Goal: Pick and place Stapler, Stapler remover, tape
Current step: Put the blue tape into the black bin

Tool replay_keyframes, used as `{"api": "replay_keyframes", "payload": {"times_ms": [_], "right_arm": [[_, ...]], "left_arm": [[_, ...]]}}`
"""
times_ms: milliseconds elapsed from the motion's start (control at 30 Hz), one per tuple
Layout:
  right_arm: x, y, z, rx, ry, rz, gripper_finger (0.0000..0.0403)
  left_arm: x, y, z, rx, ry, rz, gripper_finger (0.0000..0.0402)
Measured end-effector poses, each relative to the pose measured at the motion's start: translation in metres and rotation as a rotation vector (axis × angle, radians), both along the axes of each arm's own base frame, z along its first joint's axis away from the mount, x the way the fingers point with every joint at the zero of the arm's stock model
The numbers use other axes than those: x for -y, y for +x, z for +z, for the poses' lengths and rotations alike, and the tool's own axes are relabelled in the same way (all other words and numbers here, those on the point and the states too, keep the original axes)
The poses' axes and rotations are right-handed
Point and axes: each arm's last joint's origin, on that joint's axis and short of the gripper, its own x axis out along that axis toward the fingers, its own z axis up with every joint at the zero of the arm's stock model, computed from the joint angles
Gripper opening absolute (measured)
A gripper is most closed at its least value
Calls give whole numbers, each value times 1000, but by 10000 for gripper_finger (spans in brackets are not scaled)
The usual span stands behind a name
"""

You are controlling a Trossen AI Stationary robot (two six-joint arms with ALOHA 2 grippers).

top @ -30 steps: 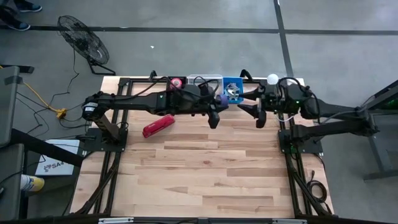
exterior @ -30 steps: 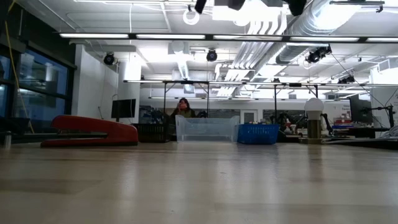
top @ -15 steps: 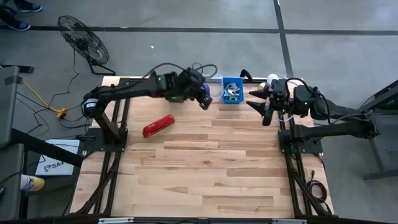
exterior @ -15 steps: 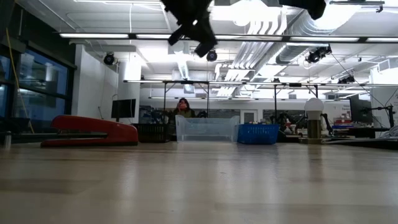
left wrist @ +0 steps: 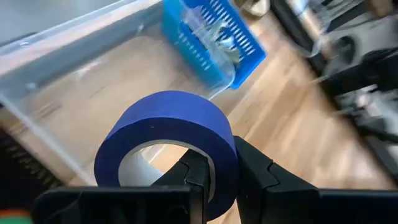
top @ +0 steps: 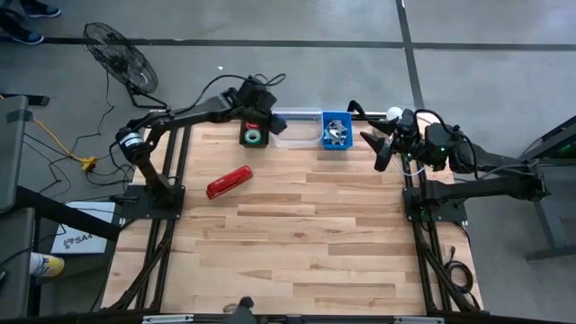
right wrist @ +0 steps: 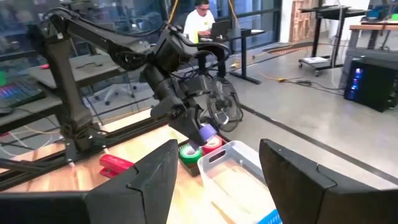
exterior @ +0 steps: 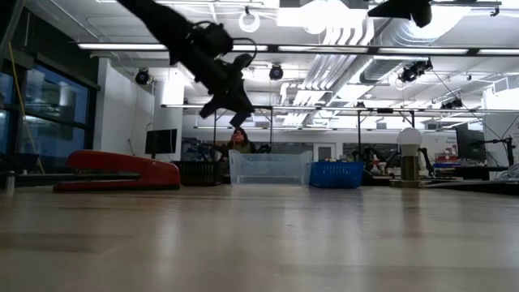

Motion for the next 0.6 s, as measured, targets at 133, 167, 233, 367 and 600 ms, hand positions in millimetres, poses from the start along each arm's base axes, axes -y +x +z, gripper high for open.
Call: {"api": "replay_keyframes", "payload": {"times_ms": [133, 167, 233, 367, 600], "right_arm": [[1, -1, -2, -8, 16, -37, 216], [1, -1, -2, -12, 23, -49, 216], [2, -2, -4, -19, 37, -72, 217], [2, -2, -6, -21, 63, -93, 216], [3, -3, -7, -14, 79, -148, 217]], "left_arm": [[-19, -17, -20, 82, -54, 28, 38], [-23, -22, -26, 77, -65, 43, 38], [-31, -31, -33, 72, -84, 67, 38], [-44, -48, -40, 84, -127, 83, 38], [-59, -77, -58, 61, -195, 176, 38]]}}
